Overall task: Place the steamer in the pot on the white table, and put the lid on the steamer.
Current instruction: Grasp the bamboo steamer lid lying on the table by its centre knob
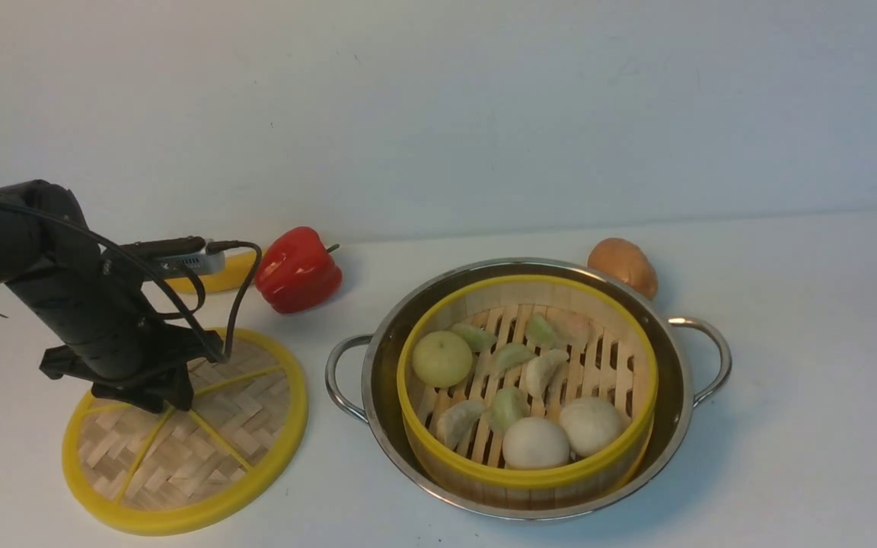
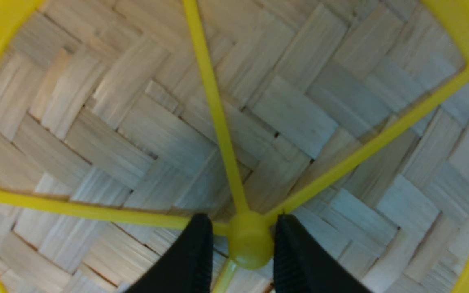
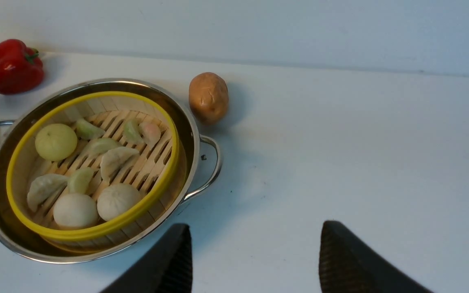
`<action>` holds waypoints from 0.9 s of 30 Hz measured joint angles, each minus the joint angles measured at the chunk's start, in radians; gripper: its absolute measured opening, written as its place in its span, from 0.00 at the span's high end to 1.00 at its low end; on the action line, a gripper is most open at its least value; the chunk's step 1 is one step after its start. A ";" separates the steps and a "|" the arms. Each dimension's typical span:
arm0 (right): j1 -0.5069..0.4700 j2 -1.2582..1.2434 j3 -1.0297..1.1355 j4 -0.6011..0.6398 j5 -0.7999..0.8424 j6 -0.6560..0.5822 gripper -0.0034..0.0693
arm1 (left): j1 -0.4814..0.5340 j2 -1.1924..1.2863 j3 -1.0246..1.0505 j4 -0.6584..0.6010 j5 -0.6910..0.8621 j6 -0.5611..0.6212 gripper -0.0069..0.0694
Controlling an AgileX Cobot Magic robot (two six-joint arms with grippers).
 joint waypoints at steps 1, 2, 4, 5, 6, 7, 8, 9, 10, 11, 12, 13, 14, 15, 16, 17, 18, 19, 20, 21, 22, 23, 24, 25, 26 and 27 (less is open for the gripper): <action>0.000 0.000 0.000 0.000 0.000 0.000 0.38 | 0.000 0.000 -0.001 0.001 0.000 0.000 0.66; 0.000 0.000 0.001 0.000 0.000 0.000 0.38 | 0.000 0.000 -0.002 0.001 0.000 0.000 0.68; 0.000 0.000 0.001 0.000 0.000 0.000 0.38 | 0.000 0.000 -0.003 0.001 0.000 0.000 0.70; 0.000 0.000 0.001 0.000 0.000 0.000 0.38 | 0.000 0.000 -0.003 0.000 0.000 0.000 0.71; 0.000 0.000 0.001 0.000 0.000 0.000 0.38 | 0.000 0.000 -0.003 -0.001 0.000 0.000 0.72; 0.000 0.000 0.001 0.000 0.000 0.000 0.38 | 0.000 0.000 -0.003 -0.001 0.000 0.000 0.74; 0.000 0.000 0.001 0.000 0.000 0.000 0.38 | 0.000 0.000 -0.003 -0.001 0.001 0.000 0.74; 0.000 0.000 0.001 0.000 0.000 0.000 0.38 | 0.000 0.000 -0.003 -0.001 0.001 0.000 0.75; 0.000 0.000 0.001 0.000 0.000 0.000 0.38 | 0.000 0.000 -0.003 -0.001 0.001 0.000 0.75; 0.000 0.000 0.001 0.000 0.000 0.000 0.38 | 0.000 0.000 -0.003 -0.001 0.001 0.000 0.75; 0.000 0.000 0.001 0.000 0.000 0.000 0.38 | 0.000 0.000 -0.004 -0.001 0.002 0.000 0.75; 0.000 0.000 0.001 0.000 0.000 0.000 0.38 | 0.000 0.000 -0.009 -0.001 0.006 0.000 0.75; 0.000 0.000 0.001 0.000 0.000 0.000 0.38 | 0.000 0.000 -0.012 -0.001 0.012 0.000 0.75; 0.000 0.000 0.001 0.000 0.000 0.000 0.38 | 0.000 0.000 -0.019 0.001 0.023 0.000 0.75; 0.000 0.000 0.001 0.000 0.000 0.000 0.38 | 0.000 -0.001 -0.028 0.005 0.040 0.000 0.75; 0.000 0.000 0.001 -0.001 0.000 0.000 0.38 | 0.000 -0.005 -0.036 0.009 0.054 0.000 0.75; 0.000 0.000 0.001 -0.003 0.000 0.000 0.38 | 0.000 -0.012 -0.055 0.012 0.088 0.000 0.75; 0.000 0.000 0.001 -0.004 0.000 0.000 0.38 | 0.000 -0.017 -0.061 0.015 0.104 0.000 0.75; 0.000 0.000 0.001 -0.004 0.000 0.000 0.38 | 0.000 -0.032 -0.089 0.028 0.147 0.000 0.75; 0.000 0.000 0.001 -0.006 0.000 0.000 0.38 | 0.000 -0.041 -0.096 0.038 0.166 0.000 0.75; 0.000 0.000 0.001 -0.007 0.000 0.000 0.38 | 0.000 -0.068 -0.131 0.072 0.222 0.000 0.75; 0.000 0.000 0.001 -0.007 0.000 0.000 0.38 | 0.000 -0.068 -0.131 0.072 0.222 0.000 0.75; 0.000 0.000 0.001 -0.007 0.000 0.000 0.38 | 0.000 -0.078 -0.148 0.086 0.252 0.000 0.75; 0.000 0.000 0.001 -0.010 0.000 0.000 0.38 | 0.000 -0.105 -0.181 0.124 0.309 -0.002 0.75; 0.000 0.000 0.001 -0.011 0.000 0.000 0.38 | 0.000 -0.114 -0.198 0.133 0.337 -0.004 0.75; 0.000 0.000 0.001 -0.014 0.000 0.000 0.38 | 0.000 -0.128 -0.214 0.143 0.360 -0.005 0.75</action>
